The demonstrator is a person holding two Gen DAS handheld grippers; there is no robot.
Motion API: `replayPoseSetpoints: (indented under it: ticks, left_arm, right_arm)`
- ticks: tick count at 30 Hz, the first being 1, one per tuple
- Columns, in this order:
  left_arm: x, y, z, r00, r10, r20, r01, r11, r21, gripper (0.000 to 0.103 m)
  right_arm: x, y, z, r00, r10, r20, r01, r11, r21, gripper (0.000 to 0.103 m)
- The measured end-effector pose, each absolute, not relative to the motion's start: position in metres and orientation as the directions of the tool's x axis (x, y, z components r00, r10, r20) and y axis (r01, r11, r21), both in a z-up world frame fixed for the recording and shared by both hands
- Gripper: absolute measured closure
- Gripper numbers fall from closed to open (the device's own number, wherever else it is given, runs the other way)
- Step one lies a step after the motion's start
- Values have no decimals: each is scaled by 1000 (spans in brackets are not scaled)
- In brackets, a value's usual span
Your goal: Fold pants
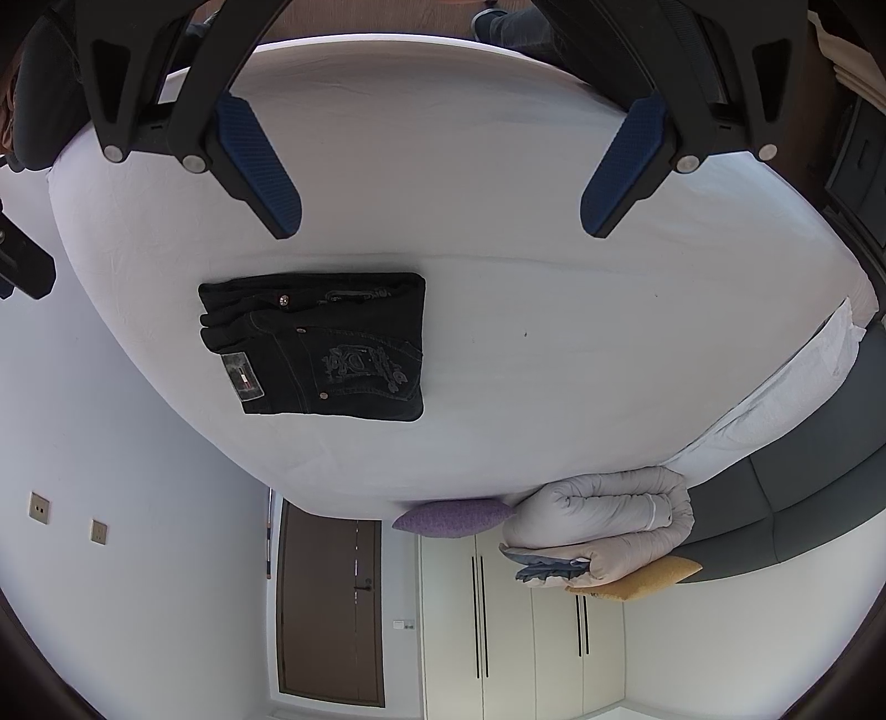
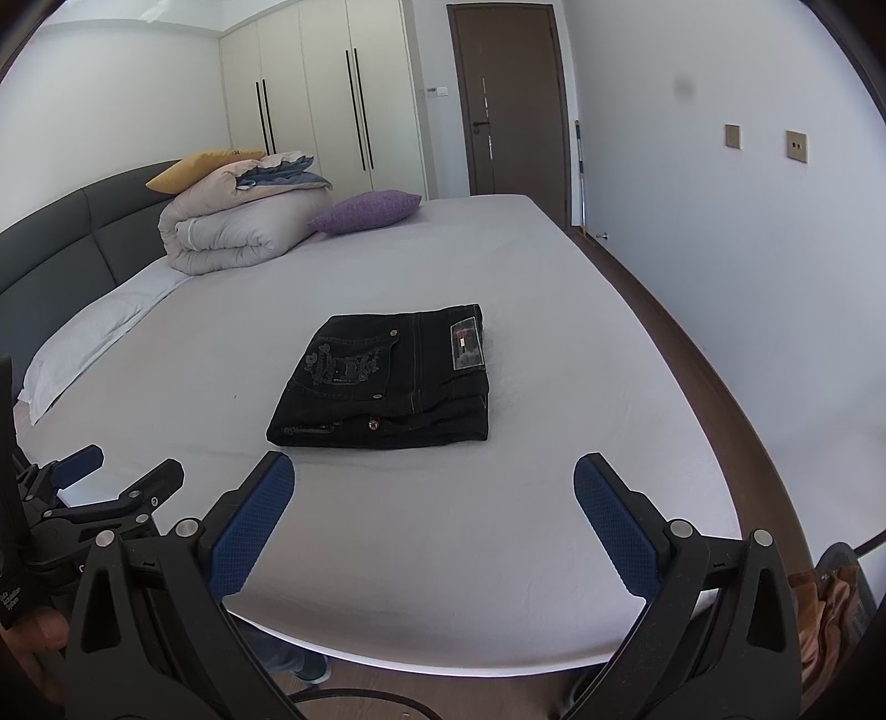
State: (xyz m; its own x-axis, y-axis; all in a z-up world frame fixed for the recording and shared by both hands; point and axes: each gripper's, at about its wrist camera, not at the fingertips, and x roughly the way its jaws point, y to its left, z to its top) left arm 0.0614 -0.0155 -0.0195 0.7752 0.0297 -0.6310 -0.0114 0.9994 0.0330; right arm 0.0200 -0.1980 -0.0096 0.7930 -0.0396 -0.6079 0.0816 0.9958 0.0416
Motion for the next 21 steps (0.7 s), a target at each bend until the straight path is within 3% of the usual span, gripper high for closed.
replayPoseSetpoints:
  ticks: [21]
  left_arm:
    - [61,-16,-21,773,28,-634,-10,999,32,0]
  right_arm:
    - [22,-194,-14,789,-40,-613,86,995,46,0]
